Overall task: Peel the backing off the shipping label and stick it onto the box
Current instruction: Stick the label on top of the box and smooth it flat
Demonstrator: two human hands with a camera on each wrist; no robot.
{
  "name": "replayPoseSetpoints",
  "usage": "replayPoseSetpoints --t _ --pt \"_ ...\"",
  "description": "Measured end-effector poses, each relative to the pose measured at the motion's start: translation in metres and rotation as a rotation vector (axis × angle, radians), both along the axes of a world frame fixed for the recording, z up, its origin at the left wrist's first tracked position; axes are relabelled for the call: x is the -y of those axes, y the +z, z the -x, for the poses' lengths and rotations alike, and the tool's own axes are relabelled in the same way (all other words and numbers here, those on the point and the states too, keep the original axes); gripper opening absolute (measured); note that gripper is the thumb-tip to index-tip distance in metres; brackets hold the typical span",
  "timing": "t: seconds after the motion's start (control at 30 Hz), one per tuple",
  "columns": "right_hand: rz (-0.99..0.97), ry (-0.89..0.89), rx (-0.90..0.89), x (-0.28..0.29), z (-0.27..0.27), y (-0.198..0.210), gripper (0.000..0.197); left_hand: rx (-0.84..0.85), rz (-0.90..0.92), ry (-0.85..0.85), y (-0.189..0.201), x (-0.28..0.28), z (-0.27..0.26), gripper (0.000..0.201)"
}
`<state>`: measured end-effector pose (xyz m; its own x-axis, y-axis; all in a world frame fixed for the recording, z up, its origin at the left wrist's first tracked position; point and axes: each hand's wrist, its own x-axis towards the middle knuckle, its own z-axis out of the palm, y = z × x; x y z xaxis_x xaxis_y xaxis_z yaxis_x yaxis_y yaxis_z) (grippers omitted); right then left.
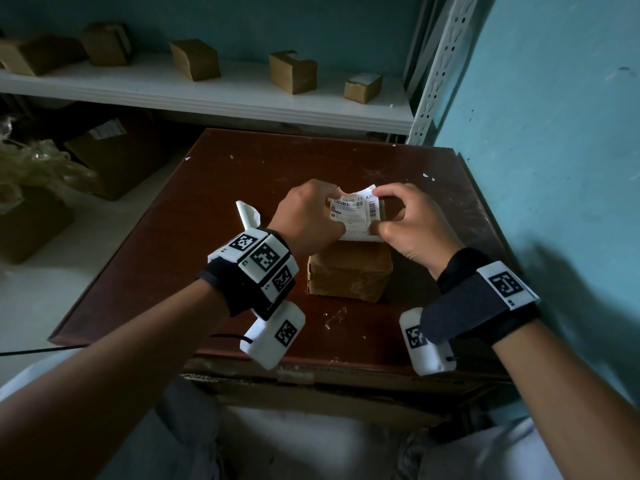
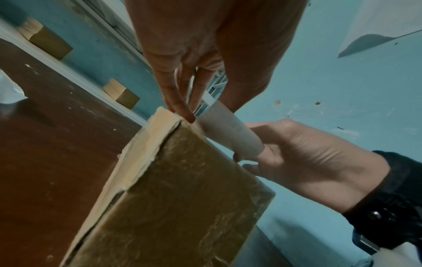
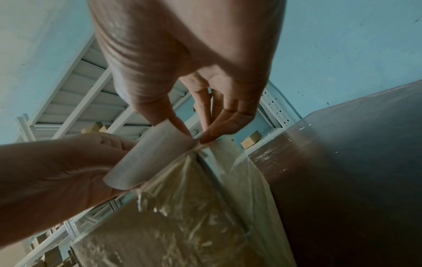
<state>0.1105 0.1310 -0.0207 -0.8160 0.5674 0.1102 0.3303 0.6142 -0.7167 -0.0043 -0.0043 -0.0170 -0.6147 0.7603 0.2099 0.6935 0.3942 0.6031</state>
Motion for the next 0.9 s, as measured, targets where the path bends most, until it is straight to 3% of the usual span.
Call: replayPoseSetpoints --t 0.63,0.9 --pt "-0.015 -0.005 0.041 -0.0025 0.0024 -0.0042 0.055 -0.012 0.068 0.006 -0.0001 -0.0012 0.0003 0.055" --pt "-0.038 -0.005 0.042 -0.0046 0.0044 -0.0069 0.055 -0.040 0.059 -0.006 0.0026 -0.0005 -0.0030 0.041"
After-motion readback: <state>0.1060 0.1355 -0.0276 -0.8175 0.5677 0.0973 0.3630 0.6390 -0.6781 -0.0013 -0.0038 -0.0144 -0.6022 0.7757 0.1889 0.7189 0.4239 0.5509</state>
